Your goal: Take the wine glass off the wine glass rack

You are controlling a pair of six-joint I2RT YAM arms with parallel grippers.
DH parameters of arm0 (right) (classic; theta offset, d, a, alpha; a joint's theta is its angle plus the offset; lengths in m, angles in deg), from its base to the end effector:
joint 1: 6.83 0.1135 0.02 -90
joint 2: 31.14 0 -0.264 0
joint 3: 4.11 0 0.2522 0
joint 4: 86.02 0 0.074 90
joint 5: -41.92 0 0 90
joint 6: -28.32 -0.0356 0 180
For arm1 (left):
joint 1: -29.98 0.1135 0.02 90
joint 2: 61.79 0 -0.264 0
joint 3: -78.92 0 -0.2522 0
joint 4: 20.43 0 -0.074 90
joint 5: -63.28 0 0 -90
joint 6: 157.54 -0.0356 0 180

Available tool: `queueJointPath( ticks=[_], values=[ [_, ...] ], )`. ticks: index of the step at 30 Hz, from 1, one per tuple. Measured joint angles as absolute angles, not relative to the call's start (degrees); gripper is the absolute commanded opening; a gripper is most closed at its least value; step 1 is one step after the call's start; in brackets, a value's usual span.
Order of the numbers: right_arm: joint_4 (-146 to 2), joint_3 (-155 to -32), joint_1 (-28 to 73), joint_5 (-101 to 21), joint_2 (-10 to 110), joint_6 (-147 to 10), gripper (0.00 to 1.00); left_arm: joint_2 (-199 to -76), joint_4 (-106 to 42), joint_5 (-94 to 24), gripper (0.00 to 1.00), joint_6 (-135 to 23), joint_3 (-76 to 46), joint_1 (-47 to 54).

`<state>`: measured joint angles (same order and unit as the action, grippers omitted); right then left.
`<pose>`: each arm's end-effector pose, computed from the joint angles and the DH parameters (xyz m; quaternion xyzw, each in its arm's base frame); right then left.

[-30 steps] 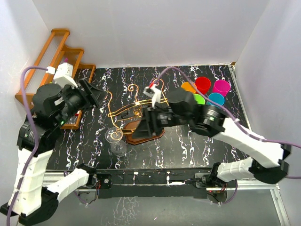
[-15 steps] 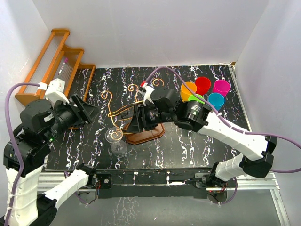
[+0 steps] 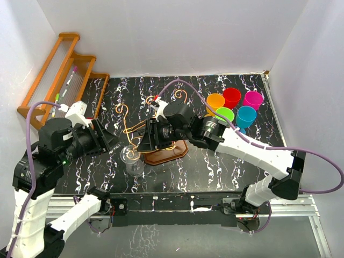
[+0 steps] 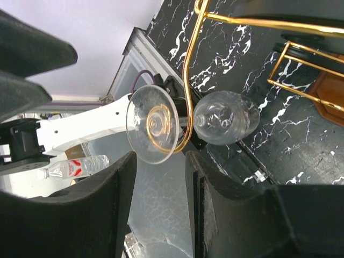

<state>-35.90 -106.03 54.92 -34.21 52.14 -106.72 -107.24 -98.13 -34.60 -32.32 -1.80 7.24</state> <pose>0.1443 0.2865 0.3996 -0.1842 0.8483 0.4523 0.2048 0.0752 -0.0368 0.4610 -0.0536 0.8352 -0.3141 0.4482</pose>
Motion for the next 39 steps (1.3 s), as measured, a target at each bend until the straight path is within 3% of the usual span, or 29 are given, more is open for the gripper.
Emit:
queueJointPath(
  ticks=[39],
  values=[
    [-43.81, -105.24, 54.92, -29.17, 57.08, -106.85, 0.39, -98.54, -100.27, -36.39, 0.49, -28.93, -12.1, 7.24]
  ],
)
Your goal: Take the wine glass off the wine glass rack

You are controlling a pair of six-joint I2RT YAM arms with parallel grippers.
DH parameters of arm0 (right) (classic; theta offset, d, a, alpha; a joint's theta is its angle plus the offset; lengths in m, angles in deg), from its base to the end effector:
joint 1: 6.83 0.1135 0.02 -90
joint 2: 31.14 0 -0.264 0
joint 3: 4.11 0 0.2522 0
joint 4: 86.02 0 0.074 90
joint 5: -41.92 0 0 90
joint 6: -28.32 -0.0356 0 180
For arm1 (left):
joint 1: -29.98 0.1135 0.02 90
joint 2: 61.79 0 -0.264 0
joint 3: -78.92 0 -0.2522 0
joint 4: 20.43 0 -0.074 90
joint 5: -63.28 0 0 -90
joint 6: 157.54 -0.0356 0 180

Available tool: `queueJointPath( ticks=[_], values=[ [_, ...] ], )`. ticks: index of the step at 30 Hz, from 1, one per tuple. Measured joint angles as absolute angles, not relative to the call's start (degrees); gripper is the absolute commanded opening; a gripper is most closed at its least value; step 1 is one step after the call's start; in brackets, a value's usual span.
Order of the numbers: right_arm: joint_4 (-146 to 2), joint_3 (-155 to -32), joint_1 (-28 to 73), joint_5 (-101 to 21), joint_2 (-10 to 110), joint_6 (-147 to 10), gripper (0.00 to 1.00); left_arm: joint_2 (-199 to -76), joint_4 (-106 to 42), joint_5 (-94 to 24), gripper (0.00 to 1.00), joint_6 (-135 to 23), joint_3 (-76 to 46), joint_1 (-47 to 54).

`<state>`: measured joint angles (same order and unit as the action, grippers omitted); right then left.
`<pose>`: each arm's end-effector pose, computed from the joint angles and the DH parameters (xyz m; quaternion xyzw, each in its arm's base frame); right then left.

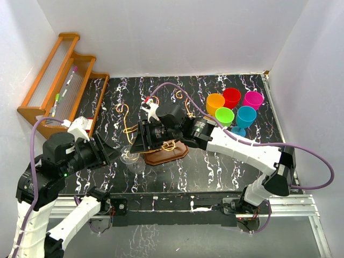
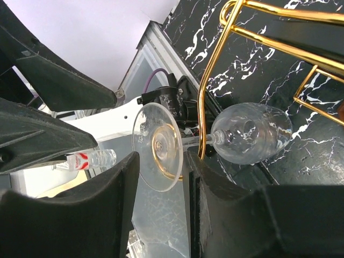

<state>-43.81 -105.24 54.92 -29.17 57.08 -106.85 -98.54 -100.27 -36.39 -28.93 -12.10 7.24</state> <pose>0.1562 0.3151 0.3810 -0.2049 0.8304 0.4849 0.1829 0.0527 -0.0286 0.4203 -0.0744 0.8502 -0.3253 0.4071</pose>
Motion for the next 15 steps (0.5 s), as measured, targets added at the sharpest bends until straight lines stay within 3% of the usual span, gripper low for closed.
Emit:
queueJointPath(
  ticks=[15],
  values=[
    [-45.21, -105.07, 55.05, -28.18, 57.83, -106.83, 0.3, -98.26, -100.8, -35.89, 0.49, -28.91, -11.99, 7.24]
  ],
)
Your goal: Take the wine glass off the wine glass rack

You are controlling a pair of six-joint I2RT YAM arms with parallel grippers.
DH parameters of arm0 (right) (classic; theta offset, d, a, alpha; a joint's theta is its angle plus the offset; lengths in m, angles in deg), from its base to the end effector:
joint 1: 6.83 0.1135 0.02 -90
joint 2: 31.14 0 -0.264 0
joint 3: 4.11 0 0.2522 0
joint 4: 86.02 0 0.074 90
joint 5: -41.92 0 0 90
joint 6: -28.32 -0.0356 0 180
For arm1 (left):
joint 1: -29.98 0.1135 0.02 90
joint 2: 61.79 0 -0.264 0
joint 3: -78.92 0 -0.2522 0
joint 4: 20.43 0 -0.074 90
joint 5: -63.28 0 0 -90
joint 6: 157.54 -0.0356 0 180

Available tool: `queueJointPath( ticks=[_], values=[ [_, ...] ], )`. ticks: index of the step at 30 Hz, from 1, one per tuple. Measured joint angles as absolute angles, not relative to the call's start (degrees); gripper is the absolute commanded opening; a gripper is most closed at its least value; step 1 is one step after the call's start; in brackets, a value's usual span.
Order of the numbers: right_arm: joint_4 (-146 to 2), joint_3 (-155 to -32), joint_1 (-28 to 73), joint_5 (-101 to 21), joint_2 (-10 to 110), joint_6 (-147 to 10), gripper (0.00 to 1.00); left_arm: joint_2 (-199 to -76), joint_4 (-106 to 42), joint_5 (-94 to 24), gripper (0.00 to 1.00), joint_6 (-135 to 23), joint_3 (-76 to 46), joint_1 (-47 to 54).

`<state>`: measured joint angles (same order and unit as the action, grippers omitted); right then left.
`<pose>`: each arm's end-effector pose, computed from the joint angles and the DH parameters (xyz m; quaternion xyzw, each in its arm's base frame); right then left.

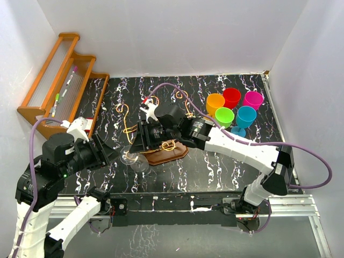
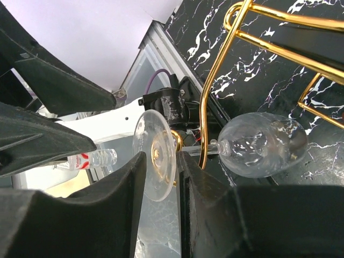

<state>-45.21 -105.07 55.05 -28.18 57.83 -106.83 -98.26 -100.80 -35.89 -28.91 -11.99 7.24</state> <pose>0.1572 0.3198 0.3780 -0.2103 0.8261 0.4914 0.1785 0.0507 -0.0274 0.4200 -0.0770 0.8508 -0.3218 0.4082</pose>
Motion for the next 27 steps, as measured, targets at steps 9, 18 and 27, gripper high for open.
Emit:
queueJointPath(
  ticks=[9, 18, 27],
  values=[
    [-45.51, -105.05, 55.05, -28.18, 58.26, -106.81, 0.13, -97.97, -101.78, -35.04, 0.49, -28.95, -11.64, 7.24],
    [-48.25, -103.65, 55.05, -27.88, 58.02, -108.05, 0.08, -97.95, -102.02, -34.62, 0.49, -28.95, -10.92, 7.24],
    [-53.19, -96.98, 55.84, -31.15, 52.47, -110.59, 0.08, -97.95, -101.98, -34.43, 0.49, -28.95, -10.33, 7.24]
  ],
)
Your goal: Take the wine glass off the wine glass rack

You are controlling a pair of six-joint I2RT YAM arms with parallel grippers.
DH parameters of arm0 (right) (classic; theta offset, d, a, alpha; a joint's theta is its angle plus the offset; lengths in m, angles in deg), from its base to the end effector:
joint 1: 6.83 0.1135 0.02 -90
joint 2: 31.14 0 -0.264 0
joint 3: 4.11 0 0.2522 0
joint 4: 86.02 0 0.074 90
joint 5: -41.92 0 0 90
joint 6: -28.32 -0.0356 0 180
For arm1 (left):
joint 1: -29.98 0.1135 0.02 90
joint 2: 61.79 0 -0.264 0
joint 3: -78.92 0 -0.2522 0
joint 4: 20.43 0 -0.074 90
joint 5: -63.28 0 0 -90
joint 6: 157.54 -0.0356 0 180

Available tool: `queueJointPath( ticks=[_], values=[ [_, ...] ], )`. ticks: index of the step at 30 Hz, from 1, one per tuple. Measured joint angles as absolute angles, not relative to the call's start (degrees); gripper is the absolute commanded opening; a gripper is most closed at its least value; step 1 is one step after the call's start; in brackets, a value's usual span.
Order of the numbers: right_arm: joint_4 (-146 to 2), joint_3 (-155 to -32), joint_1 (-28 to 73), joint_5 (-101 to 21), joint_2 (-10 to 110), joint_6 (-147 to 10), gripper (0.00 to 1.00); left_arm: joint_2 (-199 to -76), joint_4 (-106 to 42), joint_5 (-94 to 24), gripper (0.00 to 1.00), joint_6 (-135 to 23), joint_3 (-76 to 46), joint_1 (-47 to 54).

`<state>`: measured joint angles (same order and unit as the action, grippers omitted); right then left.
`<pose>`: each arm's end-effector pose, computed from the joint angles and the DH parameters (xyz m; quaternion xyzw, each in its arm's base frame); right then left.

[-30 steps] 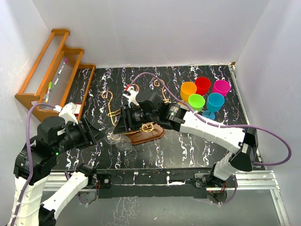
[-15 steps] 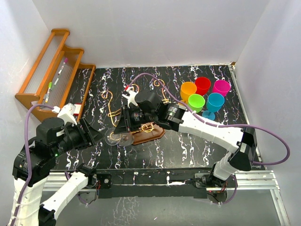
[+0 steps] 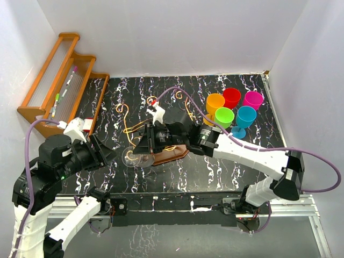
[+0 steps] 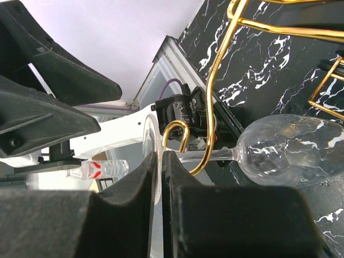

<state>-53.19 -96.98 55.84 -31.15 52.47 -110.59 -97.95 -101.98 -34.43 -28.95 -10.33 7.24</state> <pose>0.1462 0.3055 0.3732 -0.1792 0.8119 0.5173 0.2028 0.0446 -0.0239 0.4253 -0.0825 0.8473 -0.3153 0.4194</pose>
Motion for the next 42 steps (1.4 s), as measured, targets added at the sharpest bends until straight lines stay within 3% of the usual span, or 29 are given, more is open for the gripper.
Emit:
queueJointPath(
  ticks=[12, 24, 42],
  values=[
    [-60.11, -89.24, 55.32, -35.88, 46.2, -114.59, 0.08, -97.95, -101.96, -34.41, 0.49, -28.86, -9.32, 7.24],
    [-67.59, -88.65, 54.46, -36.07, 47.31, -116.18, 0.08, -98.02, -102.31, -33.88, 0.49, -28.71, -8.12, 7.24],
    [-72.11, -92.83, 55.14, -16.55, 55.14, -116.93, 0.08, -98.72, -103.22, -28.81, 0.49, -28.45, -1.63, 7.24]
  ],
)
